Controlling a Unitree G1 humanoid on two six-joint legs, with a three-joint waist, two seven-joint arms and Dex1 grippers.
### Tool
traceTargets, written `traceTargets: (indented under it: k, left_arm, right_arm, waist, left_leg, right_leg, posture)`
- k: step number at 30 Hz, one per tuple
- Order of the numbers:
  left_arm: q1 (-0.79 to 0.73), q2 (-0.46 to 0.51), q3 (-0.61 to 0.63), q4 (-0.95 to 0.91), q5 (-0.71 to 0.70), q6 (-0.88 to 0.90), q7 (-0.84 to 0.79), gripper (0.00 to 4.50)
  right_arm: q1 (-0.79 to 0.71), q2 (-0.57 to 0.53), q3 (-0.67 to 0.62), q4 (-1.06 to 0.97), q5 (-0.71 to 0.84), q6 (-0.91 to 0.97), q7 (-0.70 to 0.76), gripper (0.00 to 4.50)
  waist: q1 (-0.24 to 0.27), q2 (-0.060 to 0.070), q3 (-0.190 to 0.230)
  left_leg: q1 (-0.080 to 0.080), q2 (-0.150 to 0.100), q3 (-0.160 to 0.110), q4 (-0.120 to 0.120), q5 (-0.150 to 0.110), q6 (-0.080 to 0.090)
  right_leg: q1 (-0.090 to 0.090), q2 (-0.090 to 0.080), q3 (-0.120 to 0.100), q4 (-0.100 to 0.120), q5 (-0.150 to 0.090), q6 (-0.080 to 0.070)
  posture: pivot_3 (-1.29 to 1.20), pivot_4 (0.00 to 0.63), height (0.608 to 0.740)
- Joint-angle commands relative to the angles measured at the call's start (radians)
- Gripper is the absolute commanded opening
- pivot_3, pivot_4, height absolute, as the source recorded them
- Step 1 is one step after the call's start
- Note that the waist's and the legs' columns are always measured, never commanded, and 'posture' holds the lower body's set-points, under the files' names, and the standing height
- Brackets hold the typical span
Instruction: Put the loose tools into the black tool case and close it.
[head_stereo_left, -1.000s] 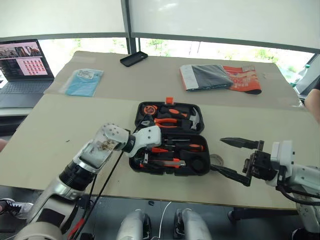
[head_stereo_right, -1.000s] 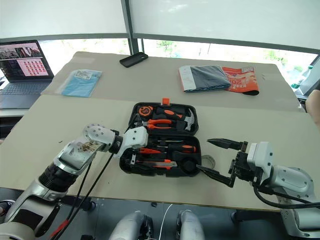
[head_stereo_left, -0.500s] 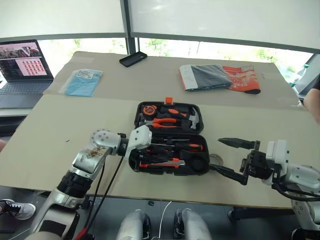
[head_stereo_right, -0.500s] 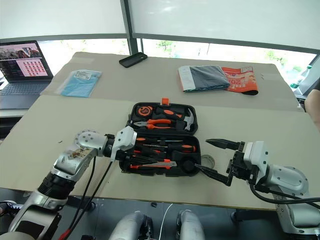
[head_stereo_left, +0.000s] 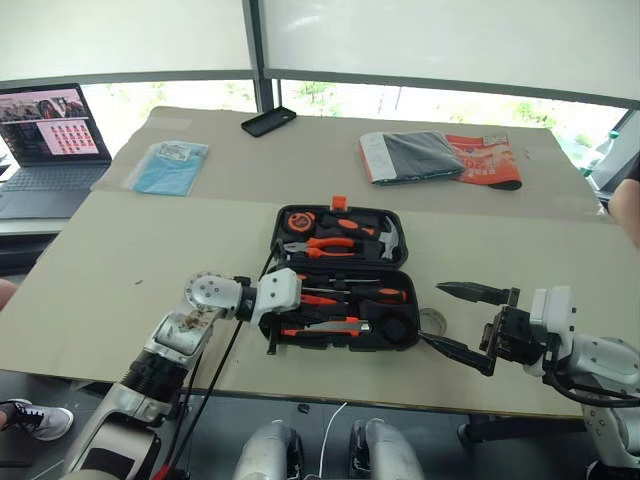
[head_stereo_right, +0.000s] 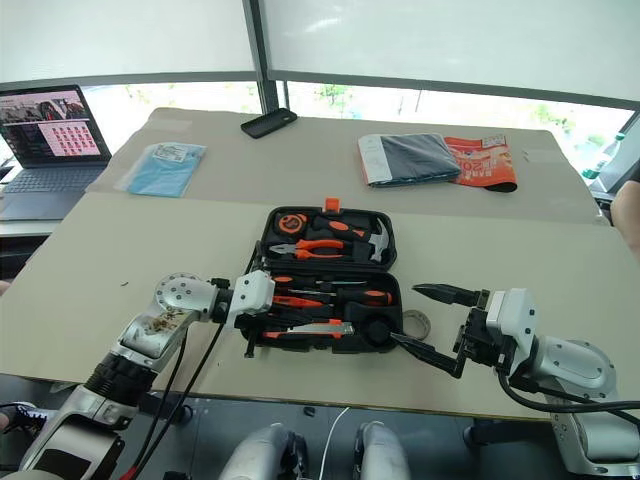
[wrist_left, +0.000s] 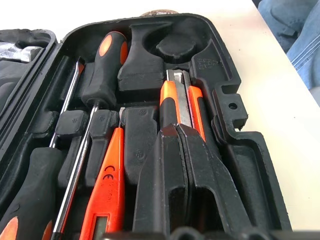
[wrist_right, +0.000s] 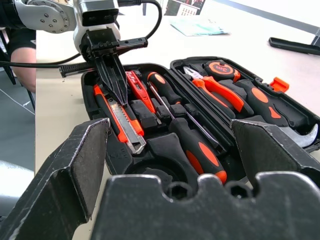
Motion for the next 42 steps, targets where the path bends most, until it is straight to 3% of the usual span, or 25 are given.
traceTargets:
  k: [1,5,7,11,14,19,20,22,25,30,37,42]
  left_arm:
    - [0.024,0.012,-0.081,0.025,0.082,0.048,-0.001,0.05]
    - [0.013,0.028,-0.086,0.02,0.082,0.129,-0.008,0.05]
    - [-0.004,0.023,-0.069,0.044,0.084,0.08,0.0,0.05]
    - [-0.015,-0.042,0.076,0.034,-0.086,0.021,0.005,0.05]
    - [0.022,0.002,0.19,-0.043,-0.225,0.077,-0.049,0.77]
    - [0.122,0.093,0.351,-0.071,-0.302,0.041,-0.061,2.56]
    - [0.167,0.113,0.402,-0.05,-0.335,-0.006,-0.119,2.74]
    - [0.235,0.142,0.472,-0.006,-0.381,-0.058,-0.196,3.53]
    - [0.29,0.168,0.508,0.058,-0.378,-0.123,-0.25,4.48]
    - [0.306,0.151,0.516,0.007,-0.428,-0.096,-0.261,4.48]
    - [0.299,0.118,0.436,-0.123,-0.452,-0.009,-0.243,4.48]
    - [0.293,0.106,0.393,-0.19,-0.454,0.024,-0.222,4.48]
  right_arm:
    - [0.0,-0.003,-0.025,-0.025,0.008,-0.012,-0.004,4.5]
    - [0.002,-0.015,-0.029,-0.02,0.007,-0.003,0.001,4.5]
    - [0.004,-0.017,-0.04,-0.016,0.007,-0.005,-0.002,4.5]
    - [0.065,-0.02,-0.107,-0.018,-0.004,-0.03,-0.012,4.5]
    - [0.175,-0.031,-0.199,0.018,-0.05,-0.085,0.009,4.5]
    - [0.308,-0.01,-0.331,0.119,-0.078,-0.193,0.039,4.5]
    - [0.334,-0.002,-0.344,0.167,-0.102,-0.249,0.056,4.5]
    - [0.367,0.007,-0.341,0.247,-0.142,-0.35,0.095,4.5]
    - [0.359,0.014,-0.323,0.322,-0.162,-0.432,0.113,4.5]
    - [0.275,-0.05,-0.27,0.262,-0.142,-0.386,0.125,4.5]
    - [0.055,-0.285,-0.023,-0.017,-0.089,0.026,0.131,4.5]
    - [-0.065,-0.34,0.116,-0.036,-0.155,0.173,0.111,4.5]
  waist:
    - [0.0,0.001,-0.001]
    - [0.001,0.003,-0.002]
    - [0.0,0.003,-0.003]
    - [0.002,0.006,-0.004]
    - [0.0,0.005,-0.004]
    - [-0.005,0.006,-0.004]
    - [-0.008,0.006,-0.004]
    - [-0.02,0.006,-0.004]
    - [-0.024,0.006,-0.004]
    - [-0.029,0.007,-0.004]
    - [-0.028,0.007,-0.004]
    - [-0.015,0.006,-0.003]
  left_leg:
    - [0.0,0.0,0.0,0.0,0.0,0.0]
    - [0.0,0.0,0.0,0.0,0.0,0.0]
    - [0.0,0.0,0.0,0.0,0.0,0.001]
    - [0.001,0.0,0.0,0.0,-0.001,0.001]
    - [-0.004,0.0,0.0,0.0,0.0,0.0]
    - [-0.003,0.0,0.001,-0.001,0.004,-0.007]
    - [-0.002,0.0,0.001,-0.001,0.004,-0.006]
    - [0.0,0.0,0.001,-0.002,-0.001,0.0]
    - [0.0,0.001,0.0,-0.003,-0.001,-0.001]
    - [0.0,0.001,0.001,-0.002,-0.005,-0.008]
    - [-0.001,0.001,0.001,-0.003,0.004,-0.007]
    - [-0.003,0.001,-0.001,-0.003,0.0,-0.002]
  right_leg:
    - [0.0,0.0,0.0,0.0,0.0,0.0]
    - [0.0,0.0,0.0,-0.001,0.0,0.0]
    - [0.001,0.0,0.0,-0.001,0.0,0.0]
    - [0.001,0.0,0.0,-0.001,0.0,0.0]
    - [-0.004,0.0,0.0,0.0,0.0,0.0]
    - [-0.003,0.001,0.0,-0.001,-0.001,0.001]
    - [-0.003,0.0,0.0,-0.001,-0.001,0.001]
    - [-0.002,0.0,0.0,-0.001,-0.001,0.001]
    - [-0.003,-0.001,0.0,-0.001,-0.002,0.001]
    - [-0.003,-0.004,0.001,-0.001,-0.005,-0.004]
    - [-0.004,-0.004,0.002,-0.001,-0.001,0.0]
    - [-0.004,-0.004,0.0,-0.001,-0.001,0.0]
  posture:
    - [0.0,0.15,0.74]
    - [0.0,0.15,0.74]
    - [0.0,0.15,0.74]
    - [0.0,0.15,0.74]
    - [0.0,0.15,0.74]
    - [0.0,0.15,0.74]
    - [0.0,0.15,0.74]
    - [0.0,0.15,0.74]
    - [0.0,0.15,0.74]
    - [0.0,0.15,0.74]
    - [0.0,0.15,0.74]
    - [0.0,0.15,0.74]
